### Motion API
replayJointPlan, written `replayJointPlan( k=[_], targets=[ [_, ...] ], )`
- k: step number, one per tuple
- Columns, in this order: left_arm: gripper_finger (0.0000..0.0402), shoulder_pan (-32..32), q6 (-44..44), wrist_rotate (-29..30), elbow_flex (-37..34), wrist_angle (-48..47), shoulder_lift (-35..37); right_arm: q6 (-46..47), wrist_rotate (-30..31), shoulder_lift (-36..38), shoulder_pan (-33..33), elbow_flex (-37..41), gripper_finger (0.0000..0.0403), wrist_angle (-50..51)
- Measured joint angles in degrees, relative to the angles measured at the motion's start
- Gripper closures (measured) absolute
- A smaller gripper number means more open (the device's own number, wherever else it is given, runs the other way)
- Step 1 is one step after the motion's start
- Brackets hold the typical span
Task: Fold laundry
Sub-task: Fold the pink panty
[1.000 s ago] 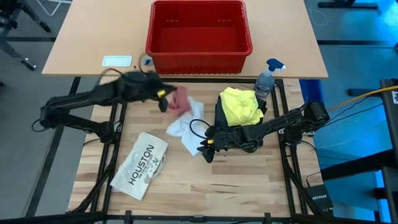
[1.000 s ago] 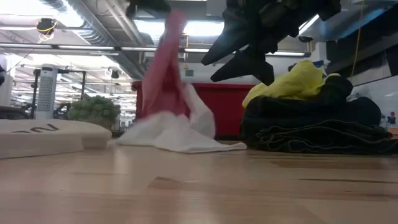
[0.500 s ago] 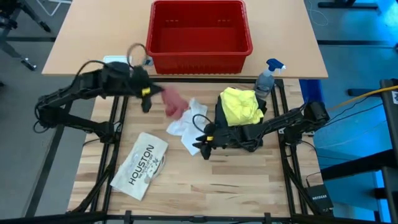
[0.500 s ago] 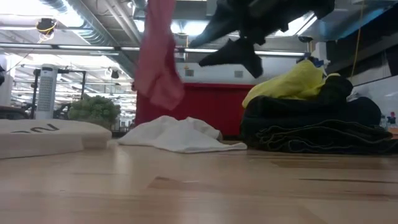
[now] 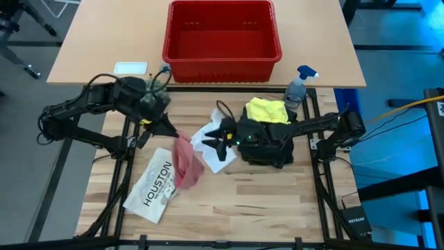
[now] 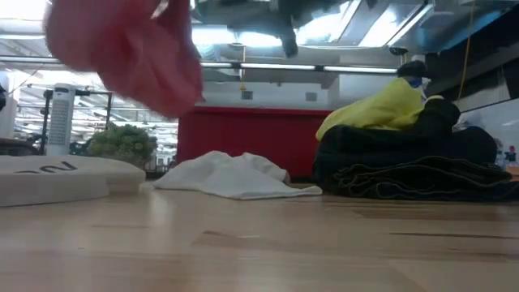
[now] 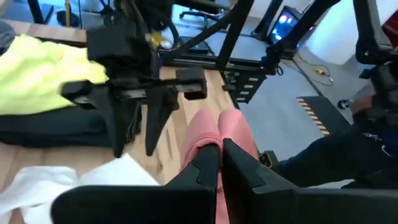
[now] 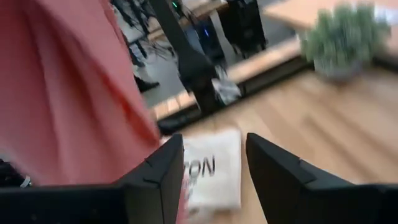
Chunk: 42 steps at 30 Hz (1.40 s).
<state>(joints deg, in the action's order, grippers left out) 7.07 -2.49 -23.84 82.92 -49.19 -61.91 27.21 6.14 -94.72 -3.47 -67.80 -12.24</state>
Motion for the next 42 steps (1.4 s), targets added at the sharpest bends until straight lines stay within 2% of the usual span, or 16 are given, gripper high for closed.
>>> replayJointPlan(
  k=[6, 12, 18, 33, 36, 38, 40, 42],
  targets=[
    [0.0401, 0.3, 1.7, 0.2, 0.0, 2.9, 0.0, -9.4, -5.1, 0.0, 1.1, -7.3, 0.0237, 0.8],
    [0.0401, 1.2, 2.6, 1.5, 0.0, 3.4, 0.0, -15.4, -4.2, 0.0, 0.9, -13.2, 0.0236, 10.7],
    [0.0401, 1.2, 2.6, 1.4, 0.0, 3.8, -0.6, -17.2, -0.5, 0.0, 1.4, -14.1, 0.0236, 11.9],
    [0.0401, 1.2, 4.1, 1.5, 0.0, 3.5, -8.3, -16.9, -4.7, -0.1, 1.3, -14.1, 0.0239, 11.9],
    [0.0401, 1.2, 4.4, 1.6, 0.0, 3.3, -9.3, -15.2, -5.0, -0.1, 1.3, -14.1, 0.0263, 11.9],
    [0.0401, 1.2, 4.4, 2.2, 0.0, 3.3, -9.5, -14.2, -5.8, -0.1, 1.3, -14.1, 0.0306, 11.9],
    [0.0401, 1.2, 4.4, 3.5, 0.0, 3.3, -9.5, -13.8, -6.7, -0.1, 1.3, -14.1, 0.0368, 11.9],
    [0.0401, 1.2, 4.4, 5.1, 0.0, 3.2, -9.4, -13.5, -7.2, 0.0, 1.3, -14.5, 0.0389, 12.6]
  ],
)
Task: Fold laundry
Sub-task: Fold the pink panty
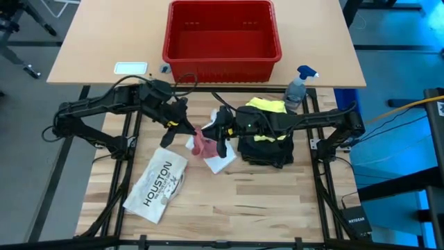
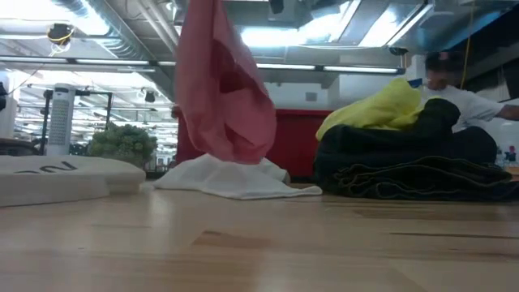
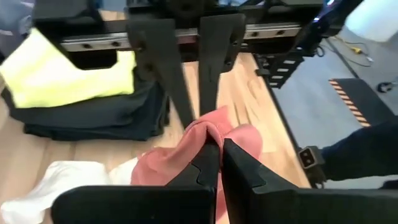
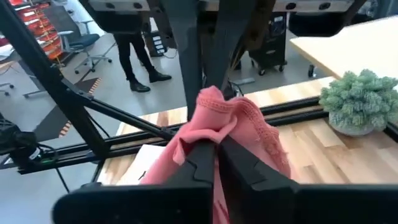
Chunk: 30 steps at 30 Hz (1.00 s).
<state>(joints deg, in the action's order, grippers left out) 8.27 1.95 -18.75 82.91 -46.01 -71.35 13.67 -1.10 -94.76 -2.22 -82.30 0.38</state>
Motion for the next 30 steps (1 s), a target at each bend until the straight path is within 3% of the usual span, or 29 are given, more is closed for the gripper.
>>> replayJointPlan(
  k=[6, 12, 19, 27, 29, 30],
  targets=[
    [0.0401, 0.0, -0.3, 1.4, 0.0, 0.0, 0.8, -1.6, -1.2, 0.0, 0.5, -7.4, 0.0401, 7.2],
    [0.0401, -0.5, -0.9, 5.6, 0.0, 0.0, 3.4, -6.7, 2.8, 0.0, 0.5, -15.5, 0.0402, 20.1],
    [0.0399, -0.5, -2.8, 6.1, 0.0, 0.4, 6.2, -8.9, 3.5, 0.1, 1.5, -19.4, 0.0403, 24.2],
    [0.0362, -0.3, -3.4, 7.6, 0.0, 3.6, 10.2, -9.0, 6.3, 0.1, 3.5, -19.4, 0.0403, 28.9],
    [0.0349, -0.3, -4.5, 8.9, 0.0, 1.8, 10.8, -9.6, 4.5, 0.0, 4.4, -20.6, 0.0403, 29.9],
    [0.0342, -0.3, -4.9, 9.6, 0.0, 0.7, 11.0, -10.7, 0.4, 0.0, 5.0, -21.6, 0.0403, 29.6]
  ],
)
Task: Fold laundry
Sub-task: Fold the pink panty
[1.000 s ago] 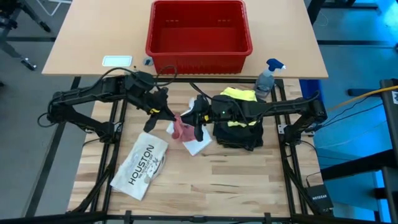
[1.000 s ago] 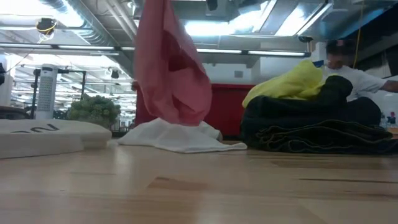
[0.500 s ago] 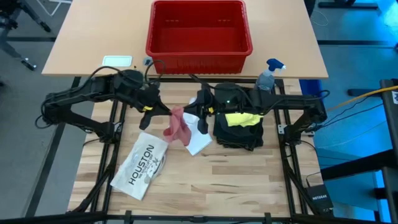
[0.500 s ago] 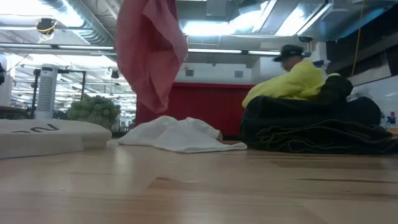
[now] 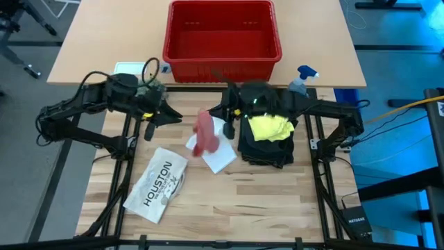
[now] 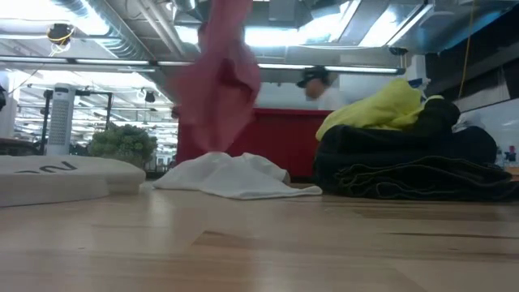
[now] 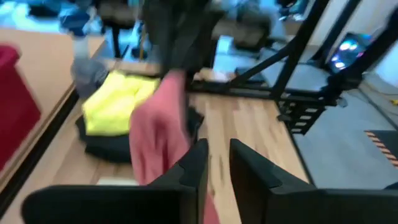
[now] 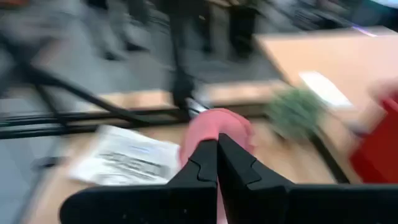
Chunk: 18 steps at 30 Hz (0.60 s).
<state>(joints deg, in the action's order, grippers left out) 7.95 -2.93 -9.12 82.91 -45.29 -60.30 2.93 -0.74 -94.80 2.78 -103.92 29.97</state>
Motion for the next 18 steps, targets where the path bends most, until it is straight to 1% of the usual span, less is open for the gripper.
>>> replayJointPlan(
  k=[1, 2, 3, 4, 5, 6, 7, 8, 9, 10, 11, 12, 13, 14, 15, 16, 17, 18],
  targets=[
    [0.0336, 0.0, -0.6, 0.6, 0.0, -1.3, 0.0, -1.3, -4.9, 0.0, 0.7, -1.2, 0.0403, -0.3],
    [0.0330, 0.0, -1.1, 0.8, 0.0, -2.3, 0.2, -1.9, -7.3, 0.0, 1.4, -2.8, 0.0403, -0.2],
    [0.0326, 0.0, -1.6, 0.9, -0.1, -3.4, 0.4, -2.2, -4.5, 0.1, 1.8, -4.8, 0.0403, 1.1],
    [0.0323, 0.0, -2.4, 0.9, -0.1, -4.4, 0.6, -2.3, 3.0, 0.1, 1.7, -7.0, 0.0403, 4.2],
    [0.0322, -0.1, -2.8, 0.9, -0.1, -4.9, 0.7, -2.9, 12.7, 0.2, 1.6, -9.3, 0.0403, 8.1],
    [0.0321, -0.1, -3.4, 0.8, 0.0, -5.5, 0.8, -3.4, 20.4, -0.1, 1.7, -11.6, 0.0403, 12.0],
    [0.0321, -0.3, -4.0, 0.8, 0.0, -6.2, 0.7, -4.1, 22.7, -0.7, 2.4, -14.0, 0.0403, 14.6],
    [0.0321, -0.6, -4.4, 0.8, 0.0, -6.9, 0.6, -4.8, 17.0, -0.9, 3.5, -16.4, 0.0403, 16.7],
    [0.0321, -0.9, -4.7, 0.8, 0.0, -7.2, 0.1, -6.1, 5.4, -1.0, 4.8, -18.0, 0.0403, 18.4],
    [0.0321, -1.3, -4.7, 0.8, 0.0, -7.0, -0.1, -7.4, -8.6, -1.0, 5.9, -19.0, 0.0403, 18.4],
    [0.0321, -1.6, -4.5, 0.9, 0.0, -6.8, -0.3, -7.4, -19.3, -1.0, 6.2, -19.6, 0.0403, 16.6],
    [0.0321, -1.9, -4.3, 0.9, -0.1, -6.6, -0.7, -6.5, -22.3, -1.0, 5.9, -20.2, 0.0403, 14.8],
    [0.0321, -2.0, -4.1, 0.9, 0.0, -5.8, -1.0, -6.2, -17.9, -0.8, 5.5, -20.9, 0.0403, 14.8],
    [0.0321, -2.0, -3.8, 0.9, 0.0, -5.0, -1.3, -6.2, -8.5, -0.3, 5.1, -21.7, 0.0403, 16.5],
    [0.0321, -2.1, -3.3, 1.0, 0.0, -4.5, -1.8, -5.8, 3.5, -0.2, 4.8, -22.5, 0.0403, 18.2],
    [0.0321, -2.1, -3.0, 1.6, 0.0, -4.0, -2.4, -4.4, 13.8, -0.2, 5.0, -23.1, 0.0403, 18.6],
    [0.0321, -2.3, -3.0, 2.7, 0.0, -3.4, -3.2, -3.4, 17.5, -0.3, 5.5, -23.5, 0.0403, 19.0],
    [0.0321, -2.6, -3.2, 3.9, 0.0, -2.6, -4.1, -3.1, 13.4, -0.4, 5.8, -23.8, 0.0403, 20.0]
  ],
)
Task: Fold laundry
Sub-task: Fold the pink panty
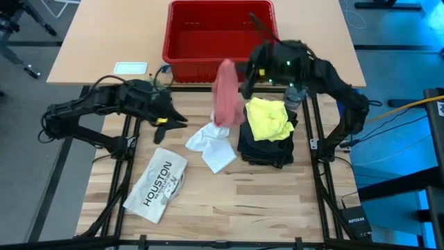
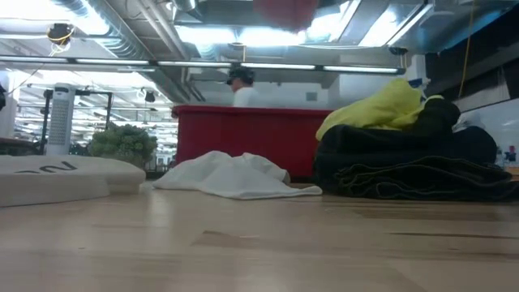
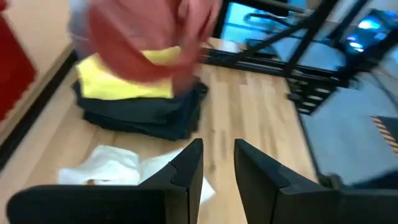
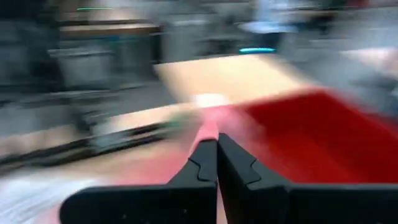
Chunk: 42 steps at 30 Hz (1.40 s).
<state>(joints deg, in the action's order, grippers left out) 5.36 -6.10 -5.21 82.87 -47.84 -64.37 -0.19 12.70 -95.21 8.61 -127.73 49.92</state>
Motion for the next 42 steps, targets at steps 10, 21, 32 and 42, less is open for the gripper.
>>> replayJointPlan(
  k=[10, 21, 32, 42],
  targets=[
    [0.0311, -2.4, 5.2, 2.5, 0.0, 10.3, -7.6, -0.1, -9.3, -0.2, -1.1, 0.1, 0.0403, -1.1],
    [0.0275, -3.9, 12.2, 2.3, 0.0, 6.0, -9.6, 0.3, -10.6, -0.3, -1.7, -0.6, 0.0403, -0.6],
    [0.0223, 1.4, 19.8, 0.9, 0.0, 3.9, -13.0, 1.5, -11.8, 0.1, -1.5, -0.6, 0.0403, -0.3],
    [0.0219, 2.3, 20.6, -6.2, 0.0, 3.4, -17.6, 2.1, -10.8, 0.8, -1.5, -0.6, 0.0403, -0.4]
  ],
)
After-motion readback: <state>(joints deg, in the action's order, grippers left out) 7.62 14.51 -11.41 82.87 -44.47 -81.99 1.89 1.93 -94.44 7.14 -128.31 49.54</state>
